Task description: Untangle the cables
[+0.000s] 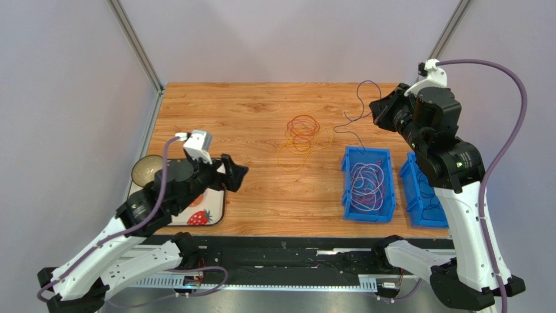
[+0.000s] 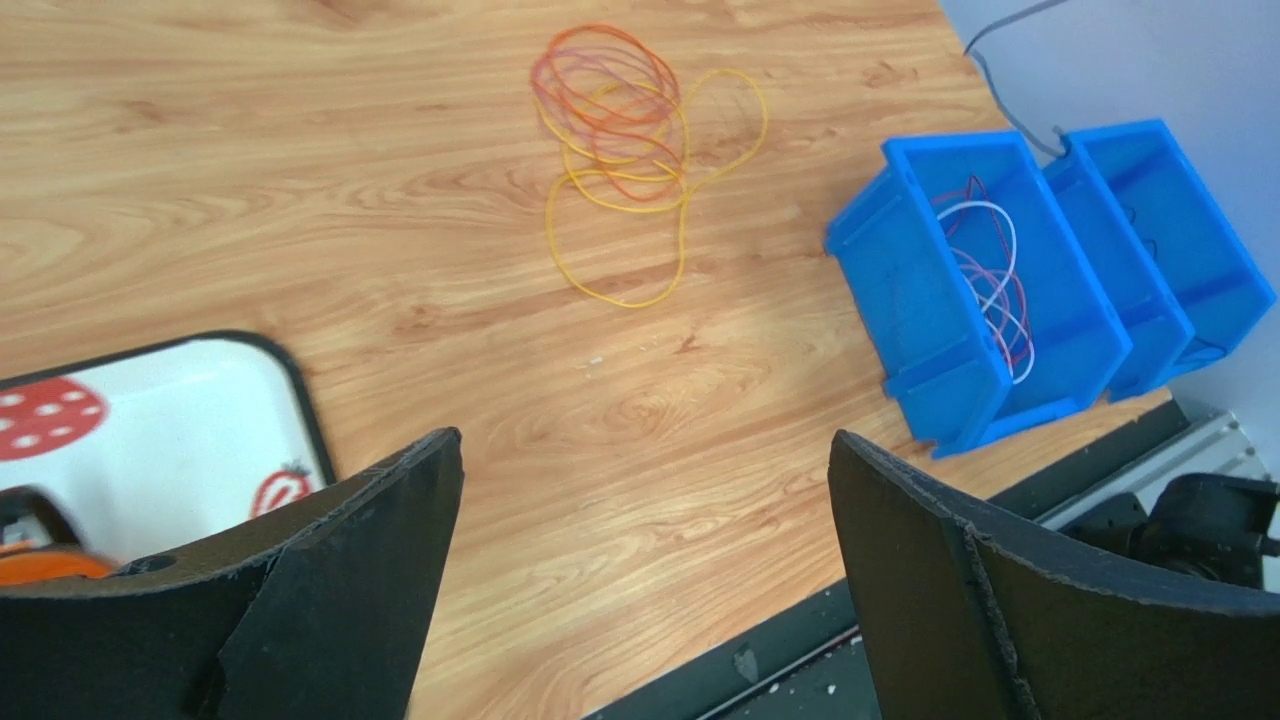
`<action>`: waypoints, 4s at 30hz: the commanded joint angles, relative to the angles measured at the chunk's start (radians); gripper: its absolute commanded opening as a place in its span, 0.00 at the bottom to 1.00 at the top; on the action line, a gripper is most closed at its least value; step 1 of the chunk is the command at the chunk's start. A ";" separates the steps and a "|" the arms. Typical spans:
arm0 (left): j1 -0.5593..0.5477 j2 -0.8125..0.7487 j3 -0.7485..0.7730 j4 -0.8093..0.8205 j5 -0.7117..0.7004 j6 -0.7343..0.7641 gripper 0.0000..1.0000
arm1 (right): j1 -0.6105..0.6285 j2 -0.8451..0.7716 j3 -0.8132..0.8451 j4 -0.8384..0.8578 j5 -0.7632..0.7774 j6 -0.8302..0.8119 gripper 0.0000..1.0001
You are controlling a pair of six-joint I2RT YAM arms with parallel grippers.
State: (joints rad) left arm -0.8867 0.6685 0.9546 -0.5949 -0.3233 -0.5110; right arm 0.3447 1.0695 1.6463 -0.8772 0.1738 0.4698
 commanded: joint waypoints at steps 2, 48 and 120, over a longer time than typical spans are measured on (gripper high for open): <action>0.005 -0.007 0.165 -0.359 -0.146 0.020 0.95 | -0.001 -0.008 -0.017 0.021 0.010 -0.083 0.00; -0.086 -0.046 0.070 -0.437 -0.209 -0.004 0.86 | -0.489 -0.260 -0.652 0.182 0.812 0.222 0.00; -0.009 0.126 0.015 -0.249 -0.184 -0.095 0.99 | 0.117 -0.227 -0.940 0.664 -0.312 0.132 0.99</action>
State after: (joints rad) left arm -0.9070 0.7311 0.9535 -0.9409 -0.5522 -0.5636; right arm 0.4606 0.9810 0.7971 -0.3916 -0.1268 0.5362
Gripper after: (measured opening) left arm 0.990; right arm 0.994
